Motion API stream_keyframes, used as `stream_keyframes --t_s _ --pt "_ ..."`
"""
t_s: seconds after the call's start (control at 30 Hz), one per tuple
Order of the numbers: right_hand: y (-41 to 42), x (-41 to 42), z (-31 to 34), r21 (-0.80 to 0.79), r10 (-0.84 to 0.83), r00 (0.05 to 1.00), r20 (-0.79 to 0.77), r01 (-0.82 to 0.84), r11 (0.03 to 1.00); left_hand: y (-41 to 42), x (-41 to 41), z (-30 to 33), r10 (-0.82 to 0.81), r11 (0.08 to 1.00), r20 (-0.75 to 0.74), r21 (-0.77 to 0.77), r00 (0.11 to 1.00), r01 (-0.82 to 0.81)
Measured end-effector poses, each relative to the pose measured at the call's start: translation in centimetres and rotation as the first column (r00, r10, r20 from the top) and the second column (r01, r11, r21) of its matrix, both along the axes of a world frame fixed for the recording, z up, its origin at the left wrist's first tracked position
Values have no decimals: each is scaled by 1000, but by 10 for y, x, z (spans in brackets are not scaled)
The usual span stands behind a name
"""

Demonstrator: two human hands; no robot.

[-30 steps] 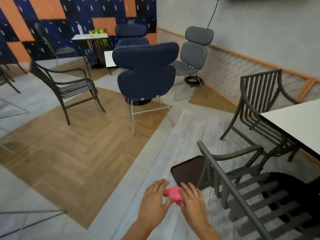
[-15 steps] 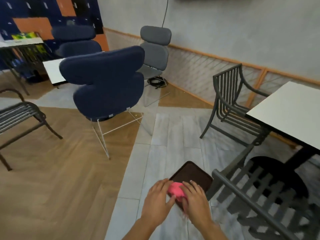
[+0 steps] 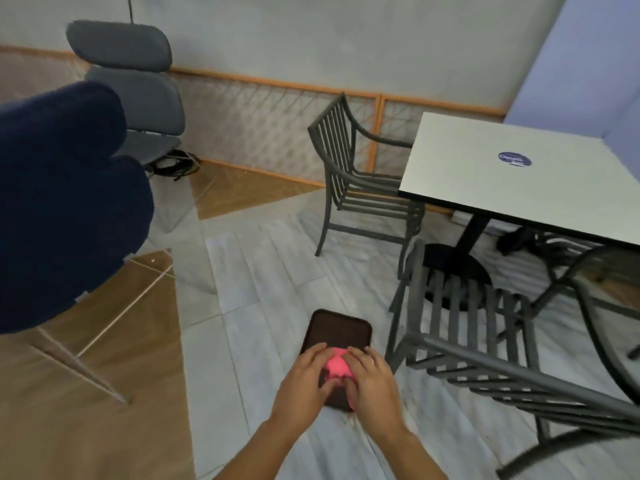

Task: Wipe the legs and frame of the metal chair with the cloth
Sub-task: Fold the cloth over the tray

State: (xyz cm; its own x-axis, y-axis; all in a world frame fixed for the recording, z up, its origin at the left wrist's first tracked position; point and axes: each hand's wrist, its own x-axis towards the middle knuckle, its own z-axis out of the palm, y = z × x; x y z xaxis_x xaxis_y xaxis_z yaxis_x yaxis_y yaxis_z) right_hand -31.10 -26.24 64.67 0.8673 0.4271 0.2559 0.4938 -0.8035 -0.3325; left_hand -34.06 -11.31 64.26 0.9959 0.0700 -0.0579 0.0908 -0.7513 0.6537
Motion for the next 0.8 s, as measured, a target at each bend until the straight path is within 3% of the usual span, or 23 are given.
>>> stream_keyframes --t_s 0.23,0.37,0.5,0.67,0.8 --pt "22 43 -37 141 -45 991 -125 62 988 19 62 -30 -76 981 44 -178 996 83" --pt "26 64 -63 263 -7 932 -361 109 958 33 95 -57 -92 952 41 -290 995 100" --pt "31 83 -95 460 -21 825 -565 336 822 49 121 -89 -130 937 31 -323 991 133" --pt "49 107 -156 538 84 609 -788 617 575 65 147 -152 -219 909 40 -354 975 219" --pt "63 126 -233 537 99 575 -812 670 513 72 164 -231 -276 886 21 -382 961 263"
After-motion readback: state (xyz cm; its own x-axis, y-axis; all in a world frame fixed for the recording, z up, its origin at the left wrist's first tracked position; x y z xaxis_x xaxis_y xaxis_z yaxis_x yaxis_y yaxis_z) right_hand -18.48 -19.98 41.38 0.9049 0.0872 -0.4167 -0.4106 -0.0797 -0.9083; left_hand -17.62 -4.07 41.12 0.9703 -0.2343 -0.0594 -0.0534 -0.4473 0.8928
